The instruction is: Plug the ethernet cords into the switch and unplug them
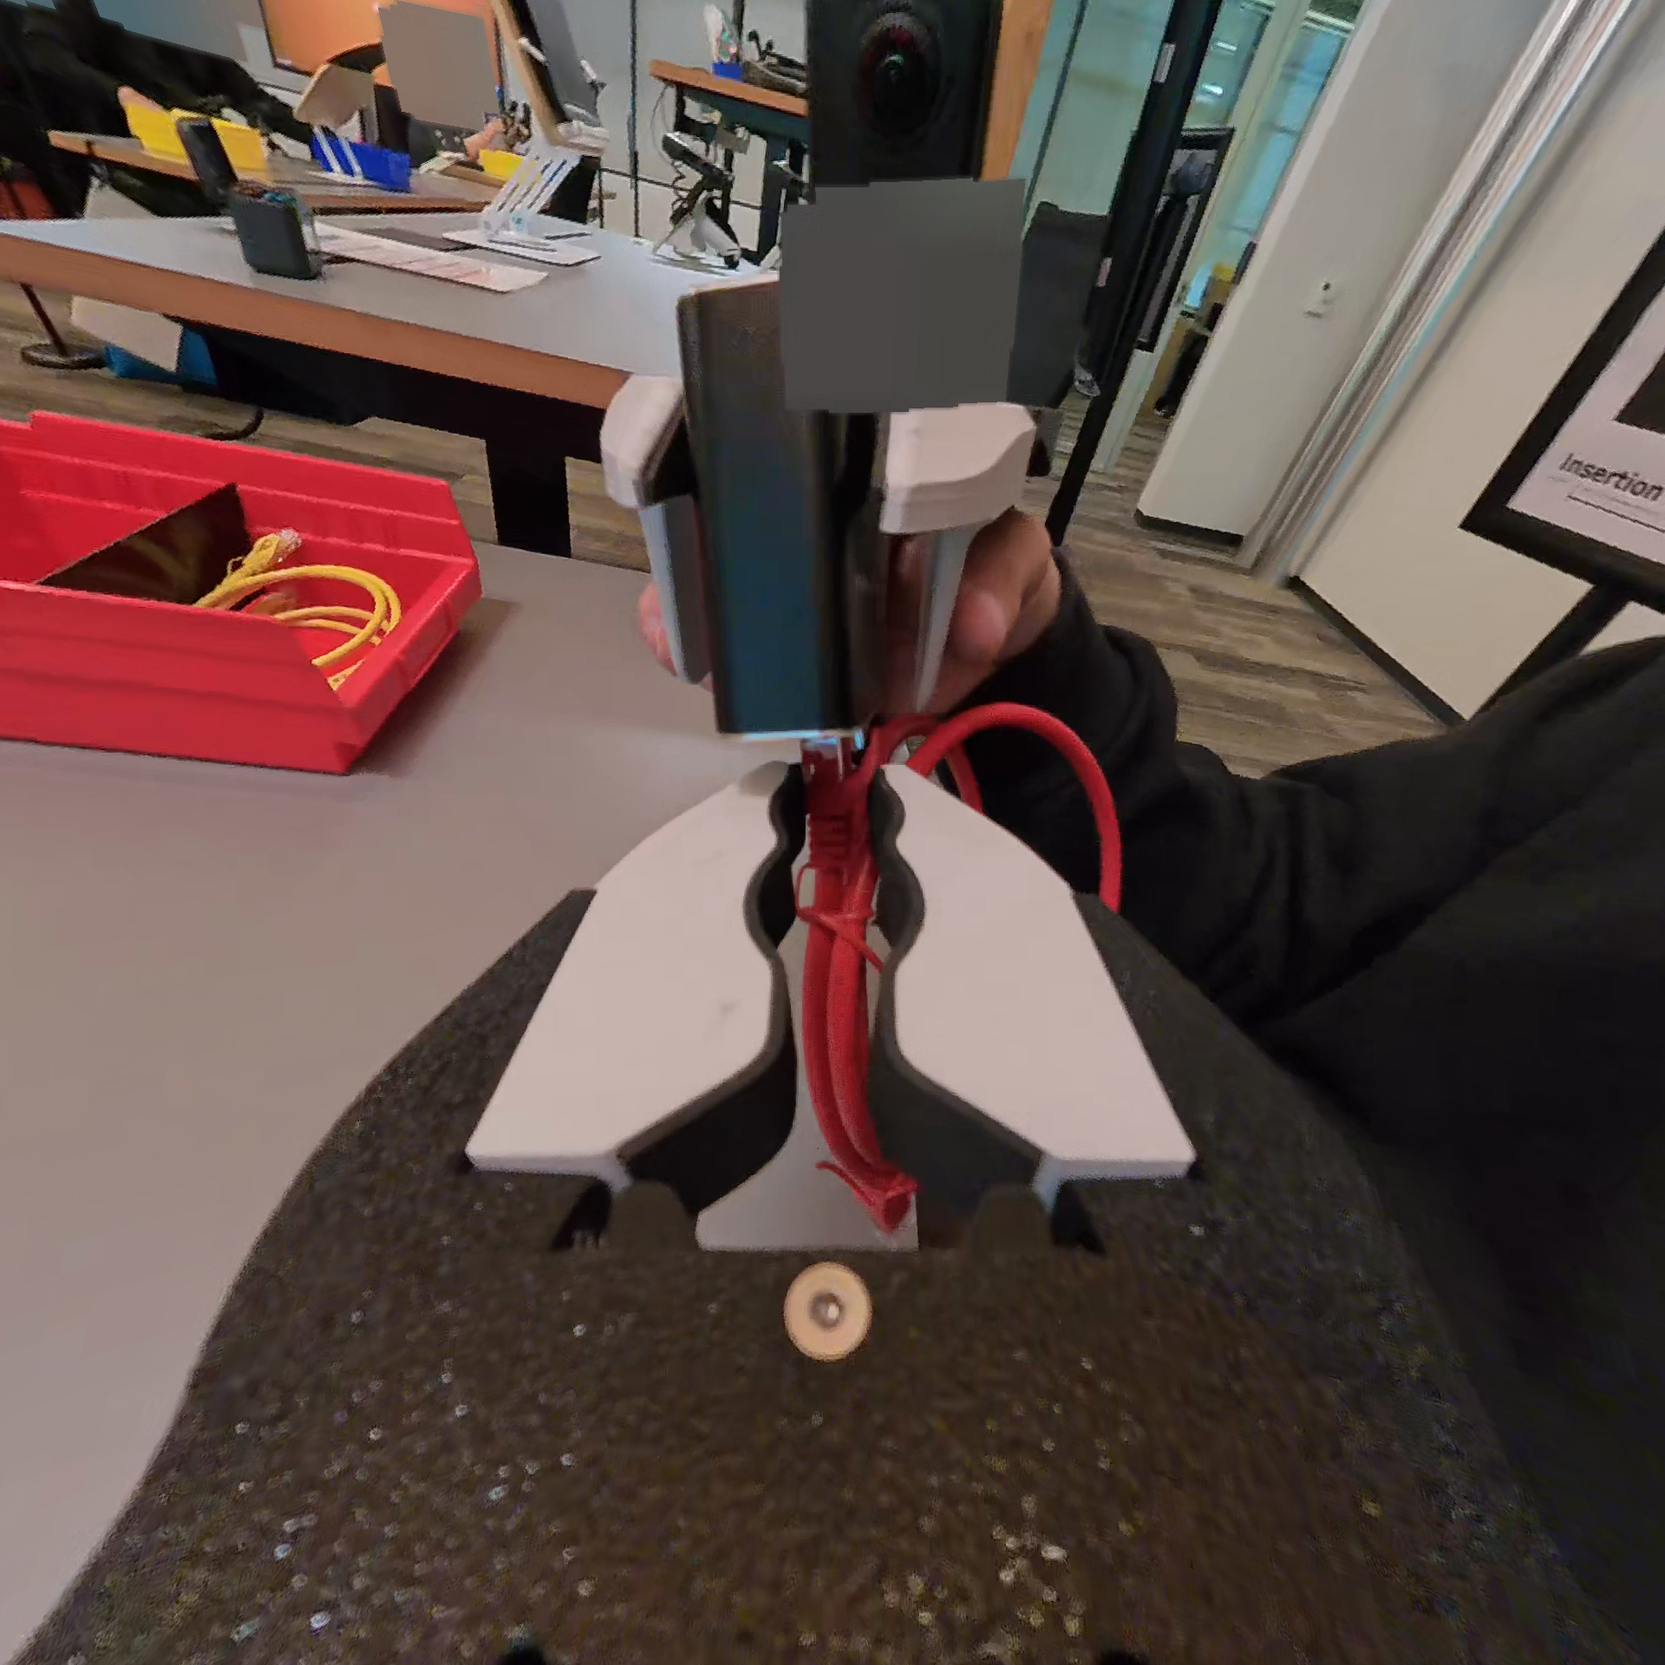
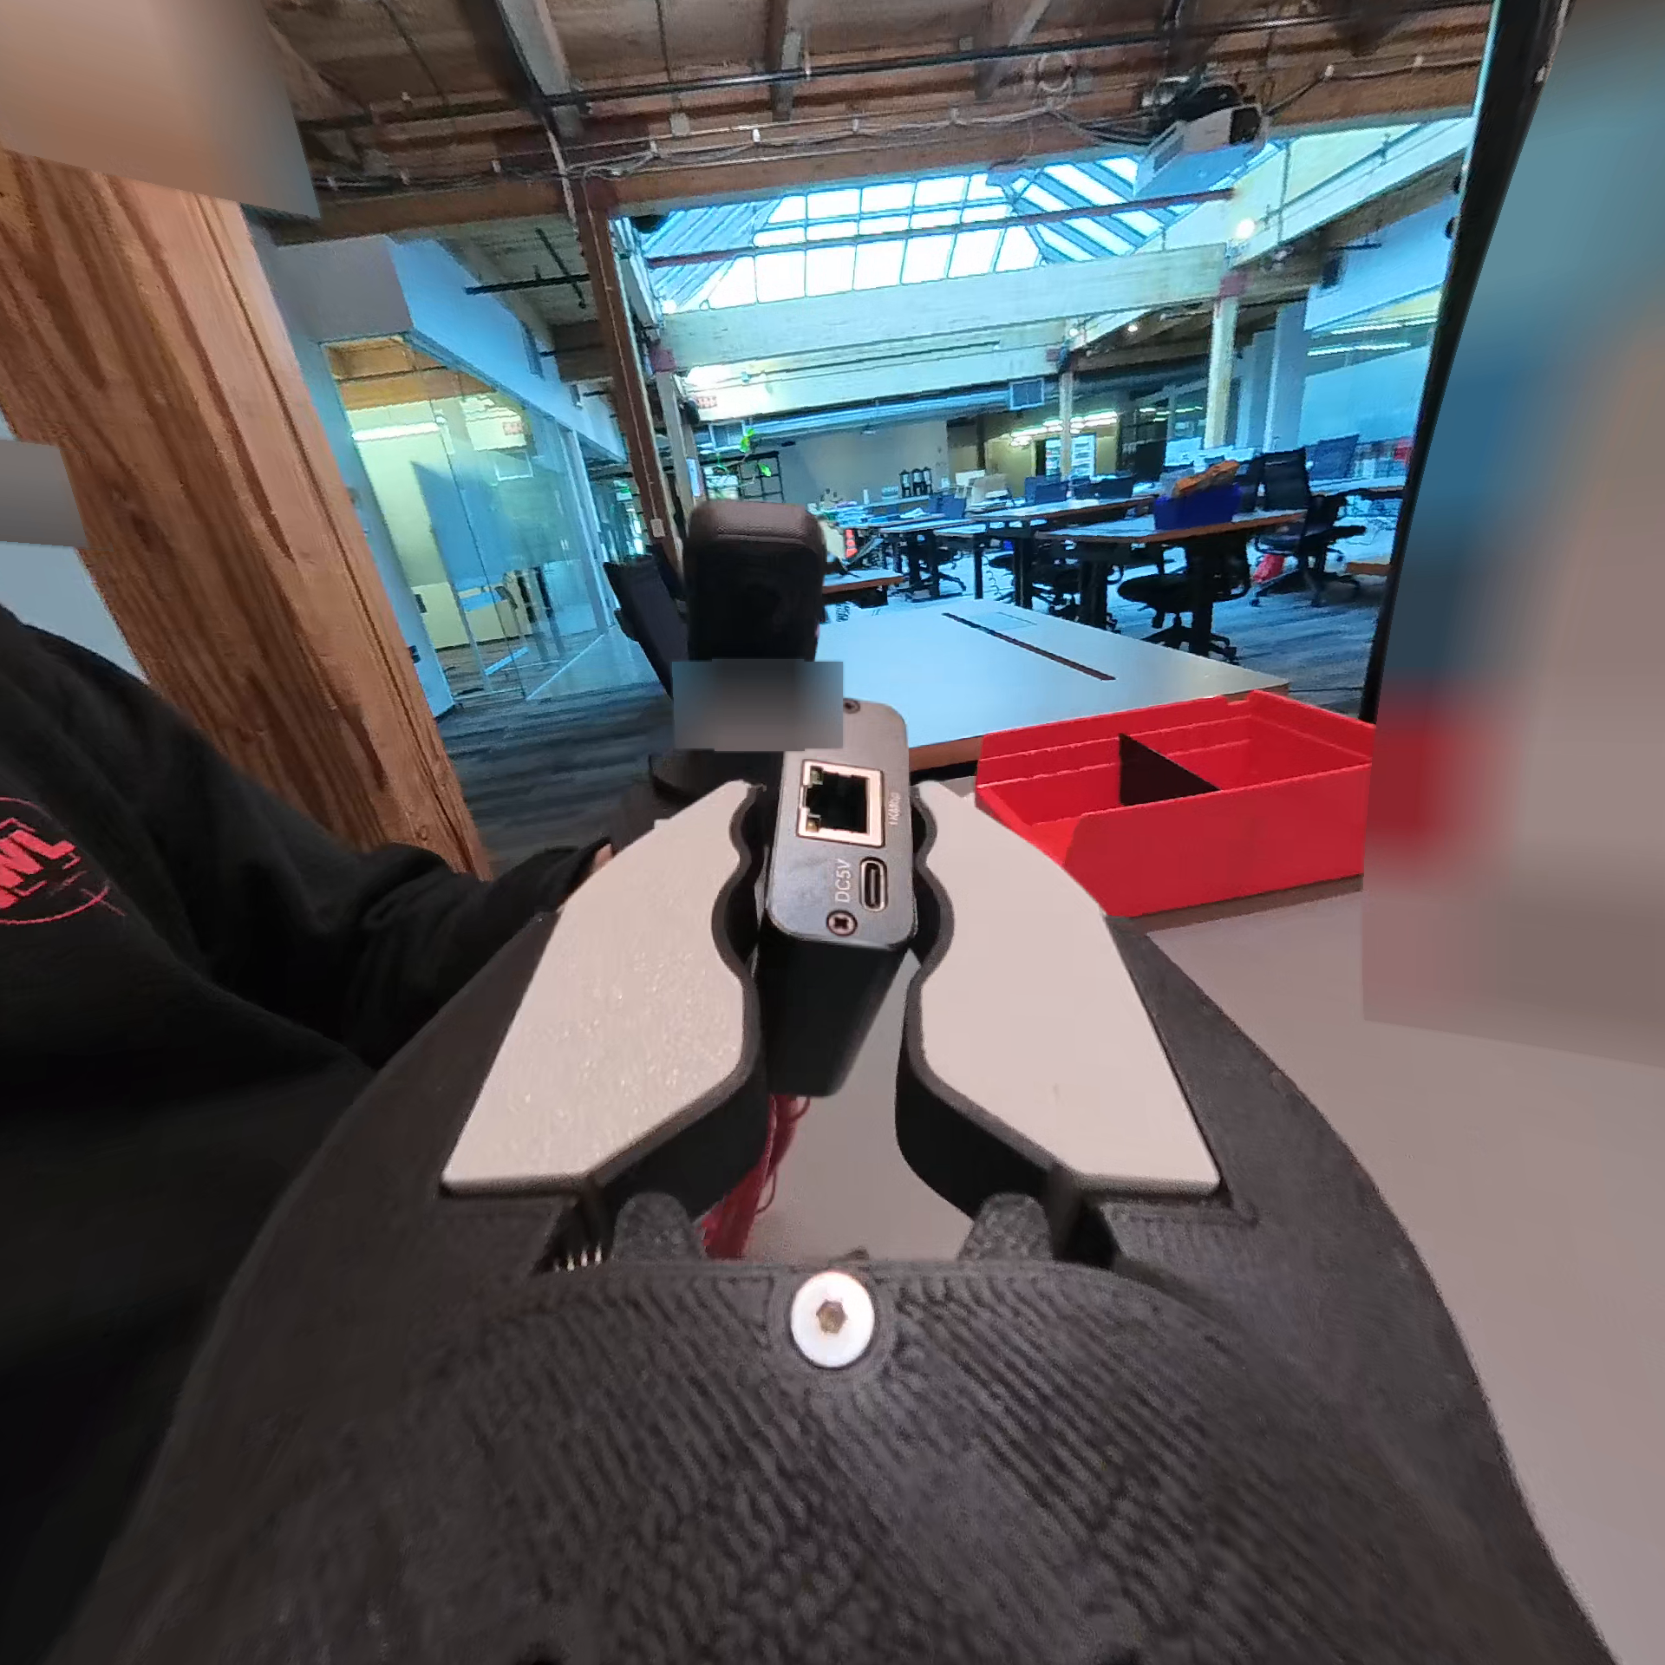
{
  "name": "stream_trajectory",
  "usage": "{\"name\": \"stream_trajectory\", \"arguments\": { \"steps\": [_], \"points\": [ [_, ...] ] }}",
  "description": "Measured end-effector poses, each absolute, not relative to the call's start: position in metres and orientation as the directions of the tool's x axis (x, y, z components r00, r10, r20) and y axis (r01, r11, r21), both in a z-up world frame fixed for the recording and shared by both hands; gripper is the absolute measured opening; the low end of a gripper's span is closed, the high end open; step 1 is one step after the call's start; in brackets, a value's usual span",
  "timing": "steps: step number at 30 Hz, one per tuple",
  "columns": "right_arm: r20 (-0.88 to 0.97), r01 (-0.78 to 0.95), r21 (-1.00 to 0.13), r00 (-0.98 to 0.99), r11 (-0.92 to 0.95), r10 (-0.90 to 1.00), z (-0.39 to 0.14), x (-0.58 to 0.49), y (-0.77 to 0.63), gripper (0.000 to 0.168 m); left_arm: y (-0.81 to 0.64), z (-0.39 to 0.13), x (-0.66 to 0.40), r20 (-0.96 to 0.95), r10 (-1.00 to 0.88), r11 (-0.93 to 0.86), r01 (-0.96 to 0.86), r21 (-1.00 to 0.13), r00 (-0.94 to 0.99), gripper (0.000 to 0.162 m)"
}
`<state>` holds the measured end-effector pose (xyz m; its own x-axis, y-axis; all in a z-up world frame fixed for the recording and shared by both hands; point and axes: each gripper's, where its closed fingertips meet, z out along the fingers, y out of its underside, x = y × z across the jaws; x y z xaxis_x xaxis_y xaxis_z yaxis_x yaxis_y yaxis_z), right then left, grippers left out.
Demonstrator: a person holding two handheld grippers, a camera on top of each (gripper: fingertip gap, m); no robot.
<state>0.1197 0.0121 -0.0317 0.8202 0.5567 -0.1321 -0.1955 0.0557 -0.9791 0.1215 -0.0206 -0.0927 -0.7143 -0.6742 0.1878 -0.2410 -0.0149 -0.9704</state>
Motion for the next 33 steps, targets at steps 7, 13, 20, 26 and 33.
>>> {"name": "stream_trajectory", "arguments": {
  "steps": [7,13,20,26,33],
  "points": [
    [-0.175,-0.256,-0.966,0.767,0.044,0.617,-0.028,0.116,0.014,0.028,-0.016,-0.095,0.119,0.185,-0.643,0.002,-0.243,-0.970,-0.743,0.013],
    [-0.094,-0.194,-0.976,0.789,0.102,0.607,-0.020,0.111,0.016,0.027,-0.010,-0.087,0.118,0.096,-0.692,0.053,-0.182,-0.982,-0.715,0.014],
    [-0.053,-0.172,-0.978,0.757,0.121,0.652,-0.020,0.096,0.016,0.027,-0.024,-0.085,0.121,0.154,-0.681,0.007,-0.217,-0.976,-0.716,0.027],
    [-0.033,-0.134,-0.986,0.752,0.104,0.658,-0.022,0.090,0.015,0.027,-0.028,-0.087,0.119,0.169,-0.668,-0.006,-0.222,-0.975,-0.725,0.024],
    [-0.033,-0.142,-0.983,0.759,0.116,0.650,-0.019,0.092,0.014,0.027,-0.020,-0.089,0.112,0.178,-0.669,-0.003,-0.237,-0.972,-0.722,0.031]
  ]
}}
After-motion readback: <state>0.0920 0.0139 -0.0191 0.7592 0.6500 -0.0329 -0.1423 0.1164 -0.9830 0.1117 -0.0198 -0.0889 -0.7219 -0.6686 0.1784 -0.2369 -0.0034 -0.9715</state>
